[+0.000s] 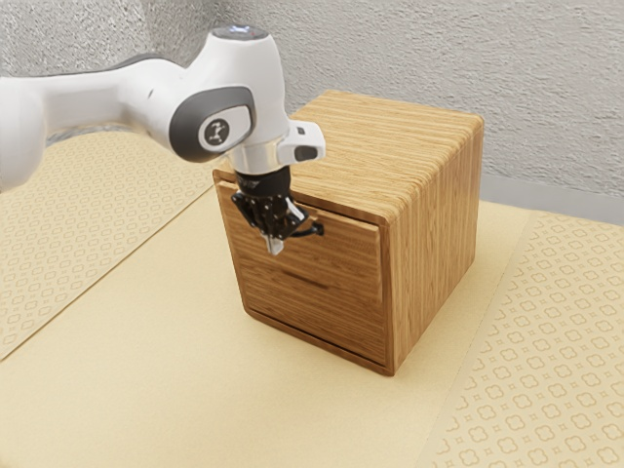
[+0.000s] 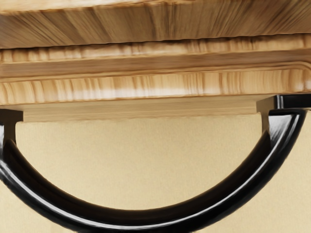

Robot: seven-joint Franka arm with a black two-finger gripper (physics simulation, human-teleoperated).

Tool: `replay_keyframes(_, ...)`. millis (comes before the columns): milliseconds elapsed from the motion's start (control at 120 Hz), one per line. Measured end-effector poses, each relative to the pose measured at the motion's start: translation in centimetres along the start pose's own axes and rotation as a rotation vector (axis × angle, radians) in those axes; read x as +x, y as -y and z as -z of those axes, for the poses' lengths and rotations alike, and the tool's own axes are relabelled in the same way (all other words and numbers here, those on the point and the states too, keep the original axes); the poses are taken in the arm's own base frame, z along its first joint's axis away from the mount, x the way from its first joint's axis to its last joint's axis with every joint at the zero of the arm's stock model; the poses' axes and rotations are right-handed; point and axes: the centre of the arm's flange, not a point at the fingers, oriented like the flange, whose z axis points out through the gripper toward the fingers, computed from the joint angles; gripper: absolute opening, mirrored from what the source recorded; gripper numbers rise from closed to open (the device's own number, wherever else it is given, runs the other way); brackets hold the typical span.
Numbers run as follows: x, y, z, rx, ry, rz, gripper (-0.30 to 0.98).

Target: Push the drawer handle with one arm to close the drawer

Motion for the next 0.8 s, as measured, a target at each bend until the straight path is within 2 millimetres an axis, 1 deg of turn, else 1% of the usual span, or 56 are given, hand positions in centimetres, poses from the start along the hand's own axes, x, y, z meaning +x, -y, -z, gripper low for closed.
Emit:
replay_keyframes(217,1.0,0.1,0.1,0.005,0.003,-0.008,-0.10)
replay_keyframes(267,1.0,-0.3,0.0,0.010,0.006,-0.019,-0.09)
replay_keyframes(292,1.0,-0.6,0.0,0.011,0.006,-0.025,-0.11)
replay_keyframes(308,1.0,-0.7,0.0,0.012,0.005,-0.027,-0.10)
replay_keyframes(358,0.7,-0.5,0.4,0.016,0.004,-0.024,-0.10)
replay_keyframes(425,-3.1,1.0,2.3,0.047,-0.008,0.011,-0.10)
replay_keyframes(458,-5.8,1.4,3.2,0.060,-0.016,0.032,-0.09)
replay_keyframes(500,-9.4,0.7,4.5,0.064,-0.034,0.041,0.00)
replay_keyframes(525,-11.5,0.0,5.5,0.065,-0.049,0.042,0.05)
replay_keyframes(567,-13.7,-1.3,6.8,0.058,-0.058,0.041,0.15)
replay_keyframes(608,-16.0,-1.9,8.8,0.049,-0.075,0.054,0.24)
replay_keyframes(650,-17.9,-1.9,10.5,0.040,-0.078,0.076,0.32)
replay_keyframes(725,-20.4,-2.1,12.8,0.020,-0.071,0.100,0.43)
replay_keyframes(767,-21.4,-1.7,13.6,0.003,-0.056,0.116,0.48)
replay_keyframes(800,-21.5,-1.0,13.5,-0.012,-0.031,0.132,0.51)
